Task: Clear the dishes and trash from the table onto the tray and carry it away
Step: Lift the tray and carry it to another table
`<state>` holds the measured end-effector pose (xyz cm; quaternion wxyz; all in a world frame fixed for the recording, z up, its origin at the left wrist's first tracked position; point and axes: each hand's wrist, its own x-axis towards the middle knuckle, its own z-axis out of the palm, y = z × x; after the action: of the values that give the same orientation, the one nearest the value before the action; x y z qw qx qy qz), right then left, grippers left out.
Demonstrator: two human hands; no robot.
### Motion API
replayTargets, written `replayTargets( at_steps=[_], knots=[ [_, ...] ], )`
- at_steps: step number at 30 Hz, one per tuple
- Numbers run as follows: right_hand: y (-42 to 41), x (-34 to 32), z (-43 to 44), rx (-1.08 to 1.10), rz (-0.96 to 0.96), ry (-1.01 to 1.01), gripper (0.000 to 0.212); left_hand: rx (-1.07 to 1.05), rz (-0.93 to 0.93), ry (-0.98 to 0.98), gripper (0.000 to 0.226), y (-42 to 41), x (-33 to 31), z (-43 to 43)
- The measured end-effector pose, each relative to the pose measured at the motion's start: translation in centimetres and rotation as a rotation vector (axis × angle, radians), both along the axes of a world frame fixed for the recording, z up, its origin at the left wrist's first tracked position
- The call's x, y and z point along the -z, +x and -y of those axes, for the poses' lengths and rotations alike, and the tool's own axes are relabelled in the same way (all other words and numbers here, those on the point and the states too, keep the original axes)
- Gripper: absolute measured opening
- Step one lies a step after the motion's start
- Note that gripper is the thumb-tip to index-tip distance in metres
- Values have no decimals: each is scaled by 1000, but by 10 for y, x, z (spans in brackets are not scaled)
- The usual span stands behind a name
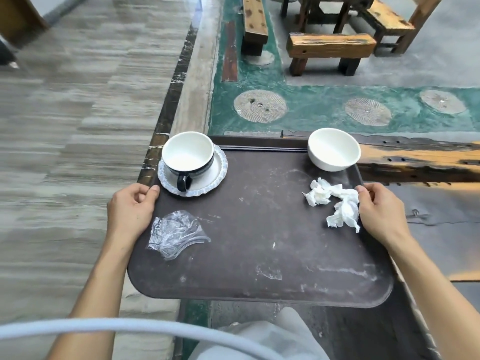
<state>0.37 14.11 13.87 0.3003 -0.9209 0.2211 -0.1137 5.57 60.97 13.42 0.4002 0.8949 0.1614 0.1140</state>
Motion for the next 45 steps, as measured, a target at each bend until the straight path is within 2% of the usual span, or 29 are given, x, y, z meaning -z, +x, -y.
replayTargets(
  at_steps=[9,18,28,36,45],
  knots=[
    [101,-12,19,-50,-27,-68,31,-27,-27,-36,29,86,1,15],
    [247,-33,74,-101,39,-79,31,-53,26,-32,30,219,-20,65],
    [382,-55,127,-117,11,-64,34,-61,27,-17,30,348,-44,115],
    [461,-52,140,-101,-6,-62,33,-25,28,23,30,437,-39,127],
    [574,-47,125,-18,-5,-45,30,33,20,32,30,586,-44,119]
  ],
)
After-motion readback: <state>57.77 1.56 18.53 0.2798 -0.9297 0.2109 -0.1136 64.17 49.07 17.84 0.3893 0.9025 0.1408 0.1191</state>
